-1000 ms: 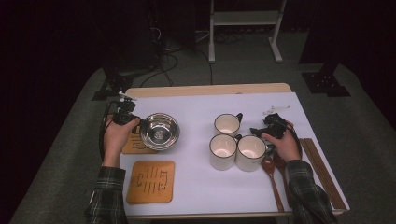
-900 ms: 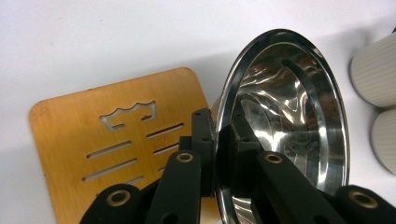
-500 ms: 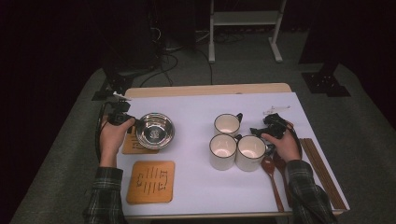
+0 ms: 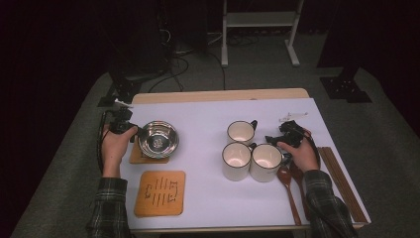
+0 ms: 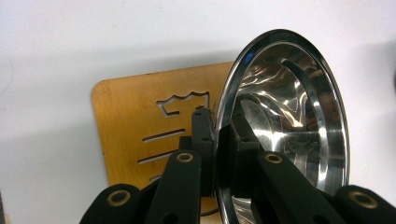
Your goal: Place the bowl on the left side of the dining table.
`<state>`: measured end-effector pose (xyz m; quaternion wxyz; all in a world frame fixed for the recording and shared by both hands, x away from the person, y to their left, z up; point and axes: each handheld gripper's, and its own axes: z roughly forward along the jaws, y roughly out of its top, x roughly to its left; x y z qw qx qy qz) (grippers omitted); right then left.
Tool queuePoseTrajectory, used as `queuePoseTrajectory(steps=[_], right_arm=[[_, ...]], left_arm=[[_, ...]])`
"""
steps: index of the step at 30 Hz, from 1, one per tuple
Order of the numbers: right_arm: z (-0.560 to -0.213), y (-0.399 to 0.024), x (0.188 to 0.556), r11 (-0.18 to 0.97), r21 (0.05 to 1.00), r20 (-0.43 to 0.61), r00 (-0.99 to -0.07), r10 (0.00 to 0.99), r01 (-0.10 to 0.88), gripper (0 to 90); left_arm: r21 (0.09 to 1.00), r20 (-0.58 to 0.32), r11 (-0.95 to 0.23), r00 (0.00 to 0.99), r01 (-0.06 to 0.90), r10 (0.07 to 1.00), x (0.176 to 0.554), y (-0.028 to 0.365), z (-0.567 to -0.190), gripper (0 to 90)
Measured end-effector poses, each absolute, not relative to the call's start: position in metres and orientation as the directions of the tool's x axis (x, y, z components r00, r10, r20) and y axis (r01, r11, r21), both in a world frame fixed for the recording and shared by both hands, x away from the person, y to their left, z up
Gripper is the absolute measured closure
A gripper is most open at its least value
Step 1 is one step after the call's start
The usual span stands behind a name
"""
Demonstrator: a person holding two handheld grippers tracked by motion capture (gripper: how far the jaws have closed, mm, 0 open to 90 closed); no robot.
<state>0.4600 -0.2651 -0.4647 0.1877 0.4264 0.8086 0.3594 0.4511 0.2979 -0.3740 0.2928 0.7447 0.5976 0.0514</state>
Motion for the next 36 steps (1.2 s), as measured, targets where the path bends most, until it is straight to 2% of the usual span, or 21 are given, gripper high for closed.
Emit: queuePoseTrajectory(steps=[18,36], right_arm=[[-0.465,-0.265,0.46,0.379,0.741,0.002,-0.566,0.824,0.554,19.5],[-0.465,-0.265,0.46,0.378,0.742,0.003,-0.566,0.824,0.554,19.4]], left_arm=[[0.482,-0.247,-0.084,0.227,0.872,0.942,0.453,0.313,-0.38,83.6],[0.47,-0.197,-0.094,0.208,0.878,0.958,0.453,0.312,-0.381,82.7]])
